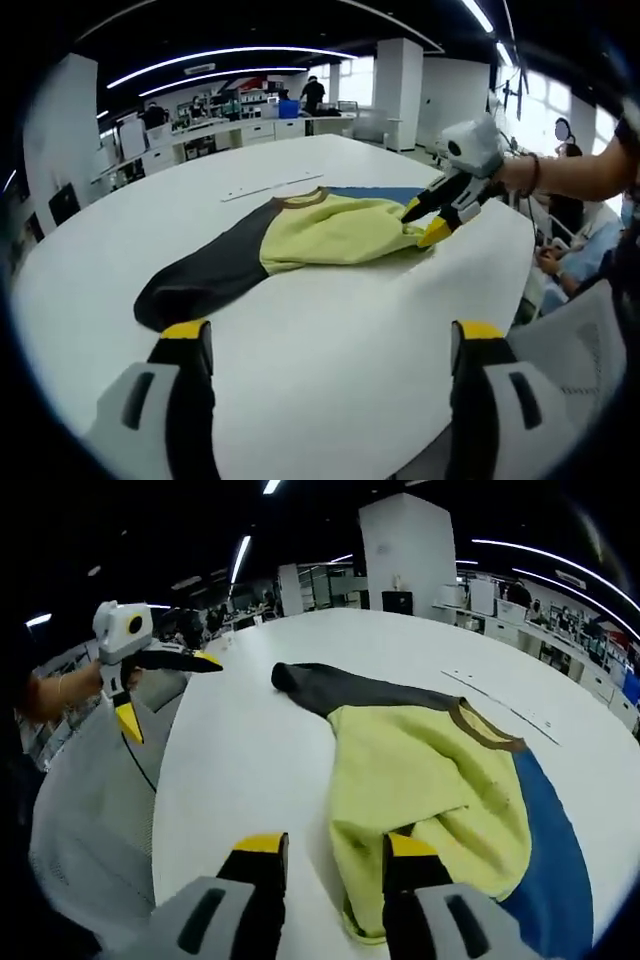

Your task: Fold the garment on the visible template until the final outline fits inside the template.

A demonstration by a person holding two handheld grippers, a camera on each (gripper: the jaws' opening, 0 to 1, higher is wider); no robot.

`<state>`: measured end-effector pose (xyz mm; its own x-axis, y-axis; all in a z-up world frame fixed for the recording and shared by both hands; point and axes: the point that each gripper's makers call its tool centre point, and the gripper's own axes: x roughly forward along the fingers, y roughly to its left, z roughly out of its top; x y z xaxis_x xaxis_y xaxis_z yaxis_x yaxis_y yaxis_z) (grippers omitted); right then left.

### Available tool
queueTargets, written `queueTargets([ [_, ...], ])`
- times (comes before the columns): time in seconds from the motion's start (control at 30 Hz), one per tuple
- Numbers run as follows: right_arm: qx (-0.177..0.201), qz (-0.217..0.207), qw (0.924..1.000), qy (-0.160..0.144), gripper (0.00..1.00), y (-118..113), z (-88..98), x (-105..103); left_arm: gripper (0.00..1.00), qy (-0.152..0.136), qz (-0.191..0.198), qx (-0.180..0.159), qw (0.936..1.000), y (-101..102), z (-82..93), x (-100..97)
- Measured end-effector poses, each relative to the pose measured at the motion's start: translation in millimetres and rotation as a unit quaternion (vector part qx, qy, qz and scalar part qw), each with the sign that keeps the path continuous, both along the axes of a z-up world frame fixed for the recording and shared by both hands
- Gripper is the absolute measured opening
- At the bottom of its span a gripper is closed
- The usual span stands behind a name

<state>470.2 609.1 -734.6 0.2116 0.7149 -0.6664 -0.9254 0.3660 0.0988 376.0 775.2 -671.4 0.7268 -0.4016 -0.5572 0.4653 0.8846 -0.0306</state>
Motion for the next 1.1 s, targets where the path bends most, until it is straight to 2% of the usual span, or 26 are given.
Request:
queueTargets([
  [0.17,-0.02,0.0,0.9998,-0.008,0.25,1.6,-13.1,2.2,0.95,0.004,0.001,0.0,1.0,0.8,-2.1,-1.3],
  [0.23,-0.039,0.0,0.9991,-0.016,0.24,-0.3,-19.8,4.0,0.95,0.005,0.003,0.0,1.0,1.3,-2.6,-1.6],
  [0.33,-0.061,-0.001,0.9977,-0.031,0.16,-3.4,-26.7,6.5,0.94,0.006,0.005,0.0,1.0,2.2,-3.5,-2.1],
  [0.53,-0.062,-0.005,0.9973,-0.038,0.0,-5.9,-26.8,13.4,0.93,0.011,0.005,0.001,0.9999,2.5,-7.6,-3.1],
  [0.77,-0.023,-0.009,0.9993,-0.028,0.0,-5.0,0.6,14.6,0.9,0.011,0.002,-0.003,0.9999,1.4,-9.2,-2.0],
  [1.1,0.028,-0.042,0.9981,-0.034,0.0,-0.8,46.9,34.9,0.89,-0.003,-0.004,-0.02,0.9998,-2.2,-4.1,2.1],
])
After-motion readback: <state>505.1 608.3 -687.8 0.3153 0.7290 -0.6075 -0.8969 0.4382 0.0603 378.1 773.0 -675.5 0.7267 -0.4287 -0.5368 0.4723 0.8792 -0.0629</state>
